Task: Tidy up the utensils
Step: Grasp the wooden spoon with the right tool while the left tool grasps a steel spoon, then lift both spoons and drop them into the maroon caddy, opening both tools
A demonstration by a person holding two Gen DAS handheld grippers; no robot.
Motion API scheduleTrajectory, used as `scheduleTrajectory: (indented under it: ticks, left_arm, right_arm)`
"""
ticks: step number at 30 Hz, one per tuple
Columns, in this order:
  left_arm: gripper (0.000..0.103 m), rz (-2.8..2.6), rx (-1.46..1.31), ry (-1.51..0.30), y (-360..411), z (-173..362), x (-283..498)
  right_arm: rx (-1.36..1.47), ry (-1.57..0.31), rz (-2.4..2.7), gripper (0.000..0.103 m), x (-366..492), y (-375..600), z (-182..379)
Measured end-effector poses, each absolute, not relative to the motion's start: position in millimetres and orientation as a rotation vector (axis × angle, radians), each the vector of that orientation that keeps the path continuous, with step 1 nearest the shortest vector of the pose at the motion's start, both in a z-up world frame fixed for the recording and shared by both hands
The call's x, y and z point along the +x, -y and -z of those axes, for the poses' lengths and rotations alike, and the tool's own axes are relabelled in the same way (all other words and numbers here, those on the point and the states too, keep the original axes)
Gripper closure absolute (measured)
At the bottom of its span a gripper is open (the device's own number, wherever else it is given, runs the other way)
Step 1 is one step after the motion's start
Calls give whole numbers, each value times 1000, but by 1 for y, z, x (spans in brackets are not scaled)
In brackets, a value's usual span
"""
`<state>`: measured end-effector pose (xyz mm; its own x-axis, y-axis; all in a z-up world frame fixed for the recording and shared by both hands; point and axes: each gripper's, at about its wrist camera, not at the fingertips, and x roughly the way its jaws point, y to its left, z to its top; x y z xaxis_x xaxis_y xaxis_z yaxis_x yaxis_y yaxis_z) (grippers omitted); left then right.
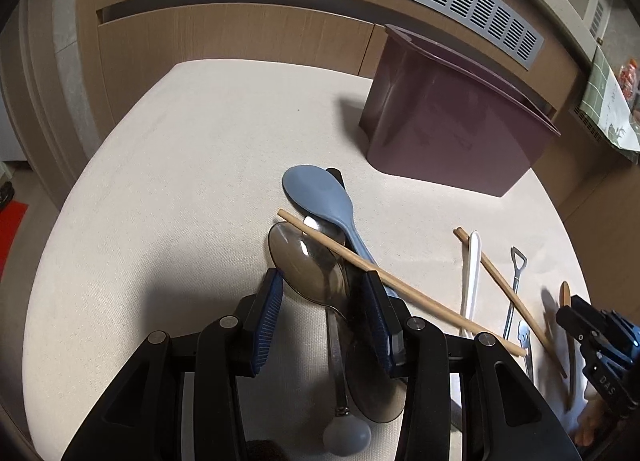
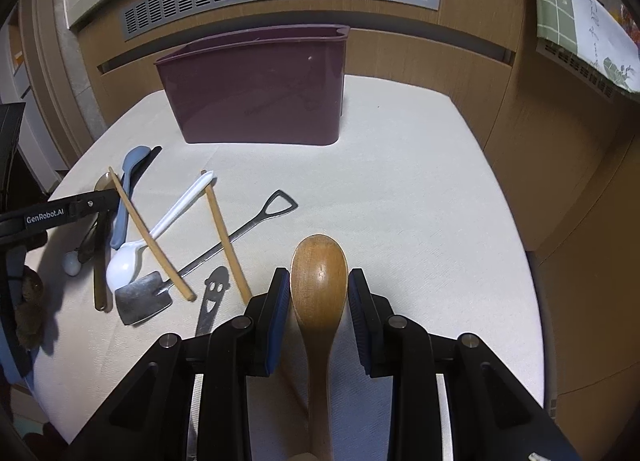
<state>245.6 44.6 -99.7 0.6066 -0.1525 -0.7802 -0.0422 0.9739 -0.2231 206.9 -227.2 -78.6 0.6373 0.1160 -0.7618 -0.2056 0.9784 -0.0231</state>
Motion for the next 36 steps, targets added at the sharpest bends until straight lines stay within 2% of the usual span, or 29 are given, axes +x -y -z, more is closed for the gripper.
scheduleTrajectory:
  ticks: [5,20,22,24,30,36]
  left_arm:
    - [60,-22,-160,-938,-52,99,247]
    - [61,-203,-185,-943,-37,101,259]
    - [66,-186,-200,-930,-38,99,255]
    - [67,-109,-257,-887,-40,90,243]
    - [68,2,-170,-667,-26,44,191]
    - [68,39,-128,-542,-17,0,181]
  right_arm:
    - [-107,-850,-193,76,207,228,79]
    - [-90,-772,-173,76,197,234,73]
    - [-82,-759,-184,76,195,237,67]
    - [-62,-736,-203,76,192,243,60]
    - [26,-703,-250,76,191,262,45]
    - [65,-683,-259,76,198,260,29]
